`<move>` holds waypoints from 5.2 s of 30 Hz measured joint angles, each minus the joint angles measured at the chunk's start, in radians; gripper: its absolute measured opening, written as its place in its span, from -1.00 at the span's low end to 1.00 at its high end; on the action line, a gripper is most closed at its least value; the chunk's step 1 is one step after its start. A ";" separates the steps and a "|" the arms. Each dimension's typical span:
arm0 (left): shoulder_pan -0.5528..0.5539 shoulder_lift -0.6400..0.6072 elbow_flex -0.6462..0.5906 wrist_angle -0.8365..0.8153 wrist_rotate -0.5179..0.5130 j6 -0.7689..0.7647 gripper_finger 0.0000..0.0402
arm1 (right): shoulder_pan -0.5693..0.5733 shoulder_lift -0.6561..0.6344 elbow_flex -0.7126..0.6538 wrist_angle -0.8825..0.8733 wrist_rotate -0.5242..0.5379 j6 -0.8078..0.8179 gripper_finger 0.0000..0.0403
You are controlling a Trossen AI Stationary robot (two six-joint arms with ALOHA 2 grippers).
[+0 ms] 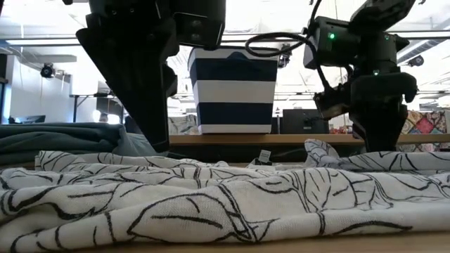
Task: Fold Laundry from Bin
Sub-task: Fold the white shirt
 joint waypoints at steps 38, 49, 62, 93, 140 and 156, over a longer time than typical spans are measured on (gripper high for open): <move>0.005 -0.015 -0.007 -0.037 -0.035 -0.016 -0.13 | -0.007 -0.091 0.019 -0.497 0.143 0.003 -0.96; 0.005 -0.015 -0.007 -0.035 -0.035 -0.007 -0.13 | -0.009 -0.092 0.144 -0.655 0.334 -0.195 -0.74; 0.011 -0.015 -0.007 -0.051 -0.016 -0.033 -0.13 | -0.011 -0.102 0.187 -0.682 0.277 -0.237 -0.31; -0.078 -0.045 -0.005 0.067 -0.059 -0.072 -0.13 | 0.232 0.136 0.098 -0.582 0.438 -0.109 -0.30; -0.051 0.095 0.131 0.228 -0.133 0.648 -0.13 | 0.815 -0.084 0.155 -0.164 0.264 0.177 -0.30; -0.086 0.340 0.304 0.344 -0.228 0.823 0.12 | 0.898 0.149 0.284 -0.039 0.235 0.287 -0.29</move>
